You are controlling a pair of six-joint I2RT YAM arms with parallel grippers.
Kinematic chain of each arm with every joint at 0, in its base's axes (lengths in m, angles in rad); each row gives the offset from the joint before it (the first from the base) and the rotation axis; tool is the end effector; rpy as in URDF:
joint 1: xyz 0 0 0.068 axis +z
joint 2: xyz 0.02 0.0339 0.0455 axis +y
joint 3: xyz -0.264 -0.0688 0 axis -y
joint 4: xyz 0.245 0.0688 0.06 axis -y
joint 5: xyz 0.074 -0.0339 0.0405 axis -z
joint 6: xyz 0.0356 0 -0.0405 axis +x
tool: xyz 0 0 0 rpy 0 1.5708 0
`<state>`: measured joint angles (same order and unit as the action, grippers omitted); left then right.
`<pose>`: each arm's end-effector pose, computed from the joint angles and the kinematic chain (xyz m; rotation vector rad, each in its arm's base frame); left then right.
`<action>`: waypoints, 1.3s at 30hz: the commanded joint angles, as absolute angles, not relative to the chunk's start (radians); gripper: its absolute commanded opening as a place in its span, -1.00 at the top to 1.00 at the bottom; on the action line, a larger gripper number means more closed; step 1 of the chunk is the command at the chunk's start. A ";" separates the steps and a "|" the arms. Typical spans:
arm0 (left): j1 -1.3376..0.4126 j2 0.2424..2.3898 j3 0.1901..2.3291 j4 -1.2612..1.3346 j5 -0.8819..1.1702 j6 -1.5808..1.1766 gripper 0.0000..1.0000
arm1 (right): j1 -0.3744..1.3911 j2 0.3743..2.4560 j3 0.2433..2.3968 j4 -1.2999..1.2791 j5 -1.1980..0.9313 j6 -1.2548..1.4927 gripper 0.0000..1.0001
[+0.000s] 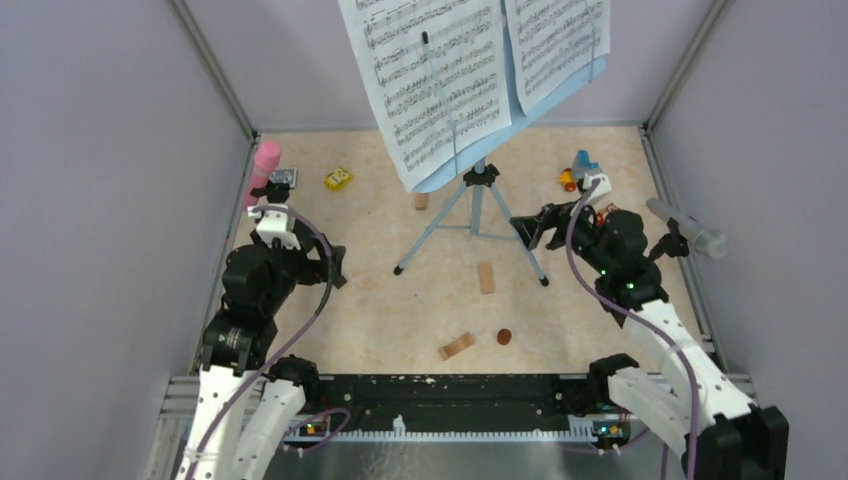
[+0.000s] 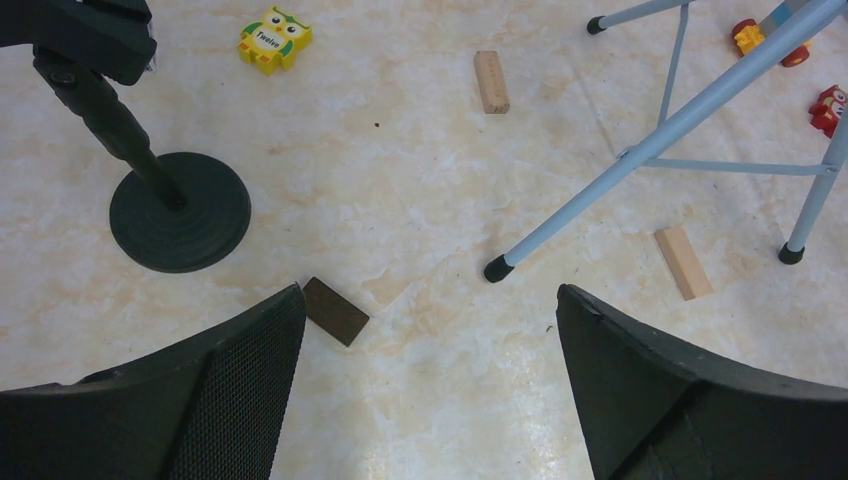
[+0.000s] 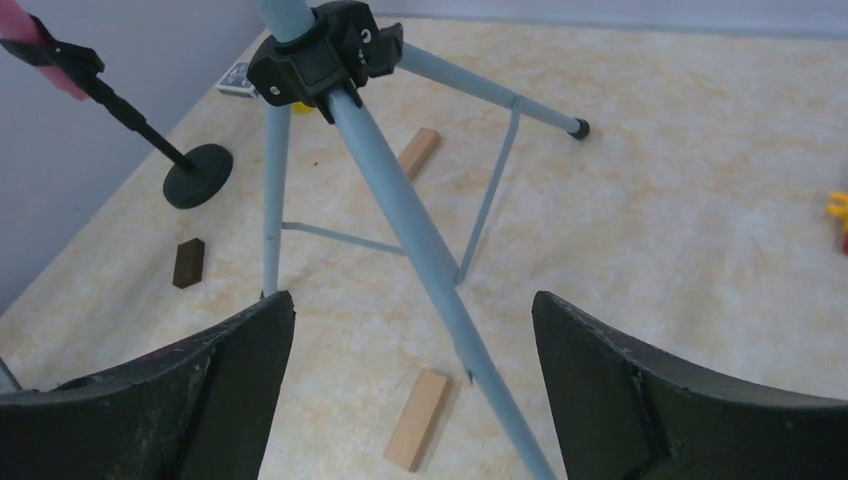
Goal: Pack up the instrument practice props
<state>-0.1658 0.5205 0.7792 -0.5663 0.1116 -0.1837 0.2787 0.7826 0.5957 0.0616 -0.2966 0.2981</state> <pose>0.1144 -0.0232 0.3324 0.0603 1.8899 -0.3442 0.1816 0.0628 0.2996 -0.2103 1.7248 0.6788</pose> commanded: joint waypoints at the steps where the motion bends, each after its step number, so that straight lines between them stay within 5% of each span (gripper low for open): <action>1: -0.169 0.517 0.775 -0.505 0.108 -0.177 -0.97 | 0.286 0.941 0.621 0.403 -0.455 0.155 -0.77; 11: -0.169 0.512 0.772 -0.501 0.124 -0.173 -0.97 | 0.323 1.234 0.657 0.752 -0.593 0.080 -0.68; 20: -0.169 0.509 0.772 -0.500 0.124 -0.173 -0.97 | 0.344 1.423 0.705 1.021 -0.549 0.091 -0.12; 31: -0.169 0.520 0.772 -0.498 0.129 -0.172 -0.97 | 0.380 1.557 0.795 1.012 -0.620 0.095 0.19; 39: -0.169 0.522 0.771 -0.498 0.131 -0.172 -0.97 | 0.448 1.600 0.813 1.004 -0.496 0.055 0.72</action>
